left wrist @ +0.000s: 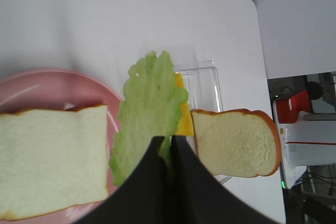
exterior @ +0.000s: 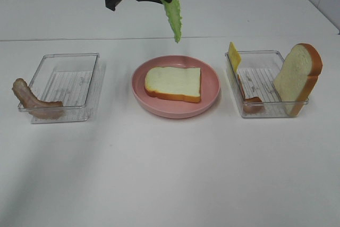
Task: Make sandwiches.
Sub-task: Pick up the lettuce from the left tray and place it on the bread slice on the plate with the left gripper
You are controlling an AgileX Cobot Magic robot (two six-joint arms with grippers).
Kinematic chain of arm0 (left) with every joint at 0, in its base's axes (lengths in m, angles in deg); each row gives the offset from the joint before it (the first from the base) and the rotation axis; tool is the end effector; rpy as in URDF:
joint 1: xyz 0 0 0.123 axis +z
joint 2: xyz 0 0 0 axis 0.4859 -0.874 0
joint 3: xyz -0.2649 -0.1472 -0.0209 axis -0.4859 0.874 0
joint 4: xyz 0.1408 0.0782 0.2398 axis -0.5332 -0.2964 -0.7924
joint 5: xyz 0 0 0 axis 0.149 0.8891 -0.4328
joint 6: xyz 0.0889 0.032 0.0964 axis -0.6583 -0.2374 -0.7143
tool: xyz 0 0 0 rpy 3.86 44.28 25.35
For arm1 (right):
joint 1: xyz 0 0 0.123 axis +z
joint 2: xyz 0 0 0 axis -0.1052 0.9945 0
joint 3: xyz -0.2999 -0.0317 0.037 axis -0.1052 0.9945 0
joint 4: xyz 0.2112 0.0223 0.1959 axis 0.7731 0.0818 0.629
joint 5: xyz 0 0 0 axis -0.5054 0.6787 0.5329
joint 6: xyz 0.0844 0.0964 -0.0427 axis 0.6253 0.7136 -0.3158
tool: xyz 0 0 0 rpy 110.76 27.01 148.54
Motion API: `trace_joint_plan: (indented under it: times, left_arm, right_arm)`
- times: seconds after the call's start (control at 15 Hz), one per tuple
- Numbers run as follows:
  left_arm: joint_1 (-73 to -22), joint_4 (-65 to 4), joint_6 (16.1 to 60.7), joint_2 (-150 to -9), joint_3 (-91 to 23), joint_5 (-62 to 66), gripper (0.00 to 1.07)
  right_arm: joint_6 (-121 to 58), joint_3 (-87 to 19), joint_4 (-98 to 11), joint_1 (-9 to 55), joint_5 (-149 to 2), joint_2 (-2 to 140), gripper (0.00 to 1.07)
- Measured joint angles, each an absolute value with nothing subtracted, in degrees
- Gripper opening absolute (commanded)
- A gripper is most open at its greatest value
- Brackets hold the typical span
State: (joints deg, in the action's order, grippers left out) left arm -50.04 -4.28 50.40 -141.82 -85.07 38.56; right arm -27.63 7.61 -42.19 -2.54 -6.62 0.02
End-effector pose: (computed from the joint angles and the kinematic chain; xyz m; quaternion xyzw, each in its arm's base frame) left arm 0.5360 -0.2754 0.2415 -0.0394 0.8958 -0.3875 0.2141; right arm 0.0492 0.0053 0.2545 -0.0301 0.8739 0.0226 0.4846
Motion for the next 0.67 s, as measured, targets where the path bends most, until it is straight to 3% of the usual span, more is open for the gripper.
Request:
trace_joint_plan:
  times: [0.27,0.67]
  left_arm:
    - [-52.79,2.99,49.83,-146.75,-85.07,36.84,0.0]
    - [-53.36,13.54,45.42,-154.6,-85.07,35.47,0.0]
  right_arm:
    - [-27.63,7.61,-42.19,-2.54,-6.62,0.02,0.98]
    - [-27.63,7.61,-42.19,-2.54,-6.62,0.02,0.98]
